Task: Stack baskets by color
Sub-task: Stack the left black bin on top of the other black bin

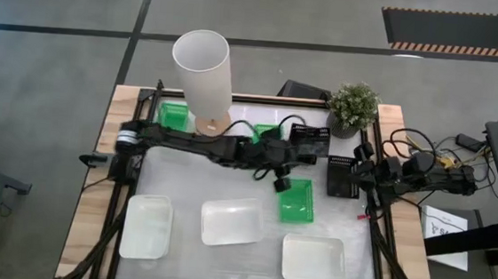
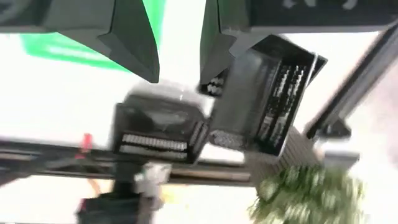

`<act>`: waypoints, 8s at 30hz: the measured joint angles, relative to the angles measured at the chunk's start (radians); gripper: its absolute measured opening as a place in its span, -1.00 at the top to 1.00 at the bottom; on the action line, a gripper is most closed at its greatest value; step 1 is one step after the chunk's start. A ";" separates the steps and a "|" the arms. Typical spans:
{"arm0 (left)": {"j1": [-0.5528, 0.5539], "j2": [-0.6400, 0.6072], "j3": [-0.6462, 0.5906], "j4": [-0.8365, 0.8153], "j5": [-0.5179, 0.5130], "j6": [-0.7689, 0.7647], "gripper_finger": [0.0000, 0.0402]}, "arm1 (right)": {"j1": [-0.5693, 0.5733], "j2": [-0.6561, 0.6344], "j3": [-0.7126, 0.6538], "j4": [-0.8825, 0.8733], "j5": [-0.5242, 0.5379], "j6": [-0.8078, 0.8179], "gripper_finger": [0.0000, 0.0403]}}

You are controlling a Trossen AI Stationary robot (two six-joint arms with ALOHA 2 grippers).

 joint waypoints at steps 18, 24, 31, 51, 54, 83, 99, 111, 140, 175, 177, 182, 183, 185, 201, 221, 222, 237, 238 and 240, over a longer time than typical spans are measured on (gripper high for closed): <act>-0.133 -0.490 -0.646 0.422 -0.060 0.155 0.50 | -0.002 0.439 0.251 -0.266 0.389 0.086 0.96; -0.132 -0.601 -0.777 0.483 -0.076 0.156 0.50 | -0.045 0.673 0.545 -0.642 0.387 0.091 0.96; -0.131 -0.687 -0.844 0.495 -0.077 0.183 0.51 | -0.174 0.937 0.845 -1.046 0.295 0.029 0.96; -0.132 -0.745 -0.851 0.439 -0.076 0.251 0.50 | -0.454 1.254 1.127 -1.502 0.226 -0.529 0.84; -0.132 -0.744 -0.853 0.439 -0.076 0.251 0.50 | -0.450 1.268 1.121 -1.550 0.273 -0.650 0.65; -0.132 -0.743 -0.868 0.440 -0.076 0.250 0.50 | -0.449 1.528 1.083 -1.513 0.439 -1.212 0.22; -0.132 -0.743 -0.868 0.440 -0.076 0.249 0.50 | -0.450 1.539 1.072 -1.508 0.438 -1.229 0.54; -0.132 -0.743 -0.868 0.440 -0.076 0.248 0.50 | -0.450 1.539 1.072 -1.505 0.439 -1.237 0.83; -0.130 -0.742 -0.869 0.501 -0.184 0.331 0.50 | -0.357 1.433 1.194 -1.501 0.503 -0.402 0.95; -0.138 -0.756 -0.910 0.435 -0.338 0.406 0.50 | -0.321 1.916 1.730 -1.617 0.203 0.439 0.96; -0.138 -0.758 -0.910 0.437 -0.338 0.406 0.50 | -0.320 1.901 1.729 -1.616 0.211 0.436 0.96; -0.138 -0.760 -0.910 0.438 -0.338 0.406 0.50 | -0.321 1.876 1.720 -1.615 0.256 0.375 0.96; -0.138 -0.760 -0.910 0.438 -0.338 0.405 0.50 | -0.324 1.870 1.713 -1.614 0.256 0.355 0.96; -0.138 -0.760 -0.910 0.437 -0.338 0.405 0.50 | -0.329 1.855 1.690 -1.614 0.256 0.341 0.96; -0.139 -0.760 -0.910 0.437 -0.337 0.379 0.50 | -0.369 1.836 1.492 -1.616 0.335 0.283 0.94; -0.139 -0.760 -0.910 0.436 -0.337 0.378 0.50 | -0.369 1.836 1.498 -1.599 0.387 0.297 0.55; -0.139 -0.760 -0.910 0.436 -0.337 0.376 0.50 | -0.369 1.836 1.498 -1.591 0.384 0.296 0.59; -0.138 -0.760 -0.912 0.435 -0.337 0.376 0.50 | -0.367 1.836 1.352 -1.341 0.278 0.261 0.96; -0.138 -0.760 -0.912 0.435 -0.337 0.376 0.50 | -0.367 1.836 1.337 -1.324 0.269 0.256 0.96; -0.138 -0.760 -0.912 0.435 -0.337 0.376 0.50 | -0.366 1.836 1.324 -1.322 0.275 0.254 0.96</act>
